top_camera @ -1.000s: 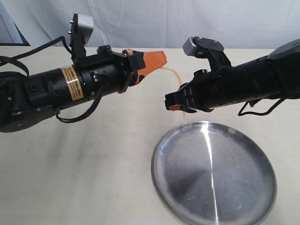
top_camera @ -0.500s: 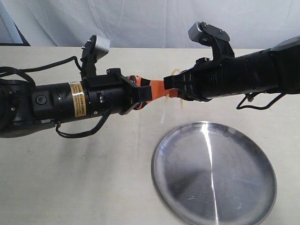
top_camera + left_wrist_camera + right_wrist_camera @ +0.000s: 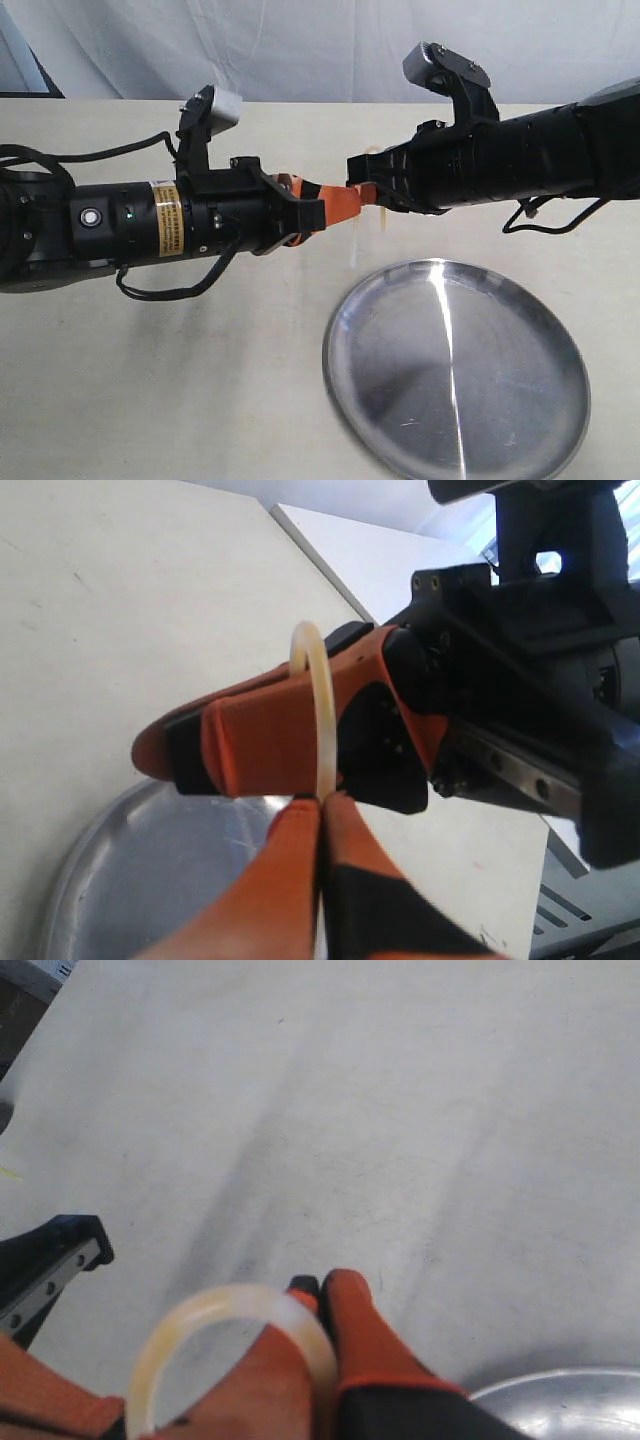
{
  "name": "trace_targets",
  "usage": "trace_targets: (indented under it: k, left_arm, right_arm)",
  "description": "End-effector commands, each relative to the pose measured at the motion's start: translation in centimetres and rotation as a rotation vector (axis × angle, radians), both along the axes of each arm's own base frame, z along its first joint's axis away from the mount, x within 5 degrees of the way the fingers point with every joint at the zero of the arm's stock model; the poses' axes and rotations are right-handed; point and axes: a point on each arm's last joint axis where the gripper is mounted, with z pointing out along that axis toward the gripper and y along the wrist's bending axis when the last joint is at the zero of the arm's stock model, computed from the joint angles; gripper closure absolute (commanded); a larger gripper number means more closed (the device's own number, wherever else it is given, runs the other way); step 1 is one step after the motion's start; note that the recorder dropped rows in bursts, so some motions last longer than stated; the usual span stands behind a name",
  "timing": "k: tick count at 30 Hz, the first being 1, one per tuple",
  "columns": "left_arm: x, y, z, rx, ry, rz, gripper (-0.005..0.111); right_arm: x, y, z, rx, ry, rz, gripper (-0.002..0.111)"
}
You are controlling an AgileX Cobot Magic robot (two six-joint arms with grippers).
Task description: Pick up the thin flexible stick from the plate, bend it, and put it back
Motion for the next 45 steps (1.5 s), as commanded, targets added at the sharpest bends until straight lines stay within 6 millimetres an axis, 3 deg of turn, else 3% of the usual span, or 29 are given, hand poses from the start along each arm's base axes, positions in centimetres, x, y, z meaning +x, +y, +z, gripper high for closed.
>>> trace_targets:
  k: [1, 45]
  left_arm:
    - [-0.4, -0.2, -0.8, 0.040, 0.017, -0.019, 0.107]
    - [-0.4, -0.2, -0.8, 0.041, 0.030, -0.021, 0.107]
  right_arm:
    - [-0.1, 0.5, 1.0, 0.059, -0.006, 0.013, 0.109]
    - [-1.1, 2.1, 2.9, 0.369, 0.068, 0.113, 0.109]
